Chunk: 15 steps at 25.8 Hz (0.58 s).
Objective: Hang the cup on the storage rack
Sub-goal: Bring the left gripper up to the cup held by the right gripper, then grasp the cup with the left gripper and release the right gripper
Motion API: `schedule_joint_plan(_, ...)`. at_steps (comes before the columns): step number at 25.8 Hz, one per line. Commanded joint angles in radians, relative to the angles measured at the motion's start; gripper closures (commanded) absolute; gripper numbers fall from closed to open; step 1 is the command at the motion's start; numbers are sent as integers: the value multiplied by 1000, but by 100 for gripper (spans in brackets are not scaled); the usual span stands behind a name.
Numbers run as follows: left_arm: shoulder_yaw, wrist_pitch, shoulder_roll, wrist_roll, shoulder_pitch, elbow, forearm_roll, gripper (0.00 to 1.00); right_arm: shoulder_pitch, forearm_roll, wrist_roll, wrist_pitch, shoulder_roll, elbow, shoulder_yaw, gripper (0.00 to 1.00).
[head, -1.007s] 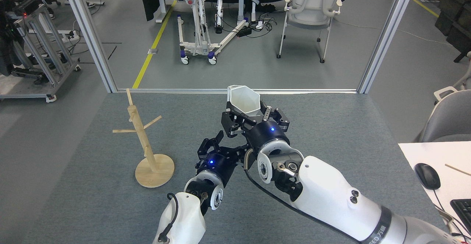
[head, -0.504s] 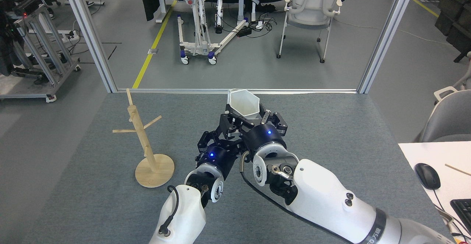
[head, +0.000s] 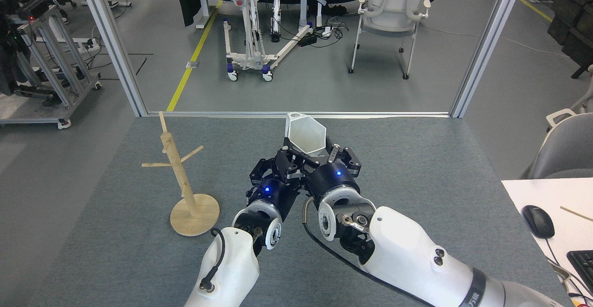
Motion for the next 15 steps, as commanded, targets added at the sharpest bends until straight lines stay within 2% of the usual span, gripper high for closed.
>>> schedule_joint_plan(1,0,2,2,3,2,-1,0,30,3,0,2,-2,-1,0,11,100)
schedule_joint_plan(9,-1,-2,2,1,5,-1,0,46,13,0,-1,-4,-8,-2,12,100)
schedule_joint_plan(15,-1,-7,2,1,5,4,0,53,16,1,-1,-4,-8,-2,12,100)
